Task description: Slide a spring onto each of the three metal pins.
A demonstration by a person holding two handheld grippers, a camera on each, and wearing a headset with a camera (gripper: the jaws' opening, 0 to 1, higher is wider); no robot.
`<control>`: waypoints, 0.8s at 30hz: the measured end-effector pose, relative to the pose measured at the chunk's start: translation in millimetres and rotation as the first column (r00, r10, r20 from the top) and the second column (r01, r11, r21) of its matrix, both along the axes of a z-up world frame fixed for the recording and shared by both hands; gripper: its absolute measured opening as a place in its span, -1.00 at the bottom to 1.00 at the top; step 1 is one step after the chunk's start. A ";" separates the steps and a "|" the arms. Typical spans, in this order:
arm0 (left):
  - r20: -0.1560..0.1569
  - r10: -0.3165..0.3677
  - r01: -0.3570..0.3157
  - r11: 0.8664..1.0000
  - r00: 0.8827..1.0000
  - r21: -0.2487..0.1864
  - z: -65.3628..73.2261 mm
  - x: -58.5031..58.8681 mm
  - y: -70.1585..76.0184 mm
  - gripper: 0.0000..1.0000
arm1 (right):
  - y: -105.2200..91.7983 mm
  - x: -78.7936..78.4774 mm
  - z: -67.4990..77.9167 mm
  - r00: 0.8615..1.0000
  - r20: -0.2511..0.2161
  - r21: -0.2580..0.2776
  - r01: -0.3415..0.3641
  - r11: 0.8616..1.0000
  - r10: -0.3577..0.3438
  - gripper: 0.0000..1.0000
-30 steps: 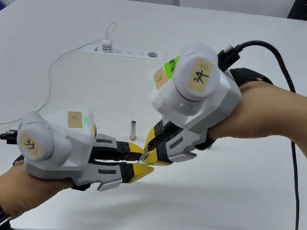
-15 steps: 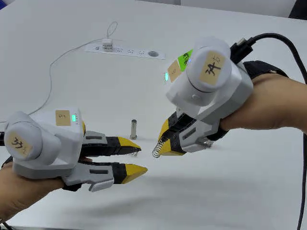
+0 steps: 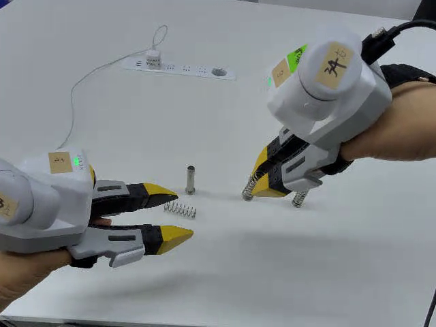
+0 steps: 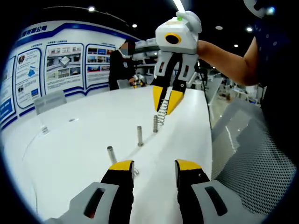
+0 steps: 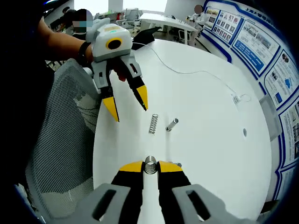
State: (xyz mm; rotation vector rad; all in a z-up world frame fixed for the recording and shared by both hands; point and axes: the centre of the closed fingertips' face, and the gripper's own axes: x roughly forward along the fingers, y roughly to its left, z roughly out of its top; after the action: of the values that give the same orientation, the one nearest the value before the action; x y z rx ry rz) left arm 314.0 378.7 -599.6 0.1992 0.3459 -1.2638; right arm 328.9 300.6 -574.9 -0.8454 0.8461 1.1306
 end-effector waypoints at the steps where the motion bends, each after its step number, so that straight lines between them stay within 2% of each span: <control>1: -0.002 0.003 -0.003 1.000 1.000 -0.002 0.0 -0.1 0.2 -0.27 | -3.4 2.3 -0.6 1.000 0.003 -0.012 0.006 1.000 -0.005 -0.76; 10: -0.003 0.011 -0.011 1.000 1.000 -0.007 0.9 -0.3 1.2 -0.24 | -18.5 20.7 -2.7 0.999 0.012 -0.046 0.038 0.998 -0.037 -0.76; 24: -0.004 0.019 -0.019 1.000 1.000 -0.004 0.8 1.1 4.3 -0.24 | -25.7 50.1 -17.9 0.997 0.033 -0.097 0.069 0.993 -0.066 -0.76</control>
State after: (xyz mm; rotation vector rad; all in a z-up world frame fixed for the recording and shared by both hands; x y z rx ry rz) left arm 315.2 383.0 -598.8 0.1899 0.3479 -1.2460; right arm 379.0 274.9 -592.8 -0.9057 0.9046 1.0220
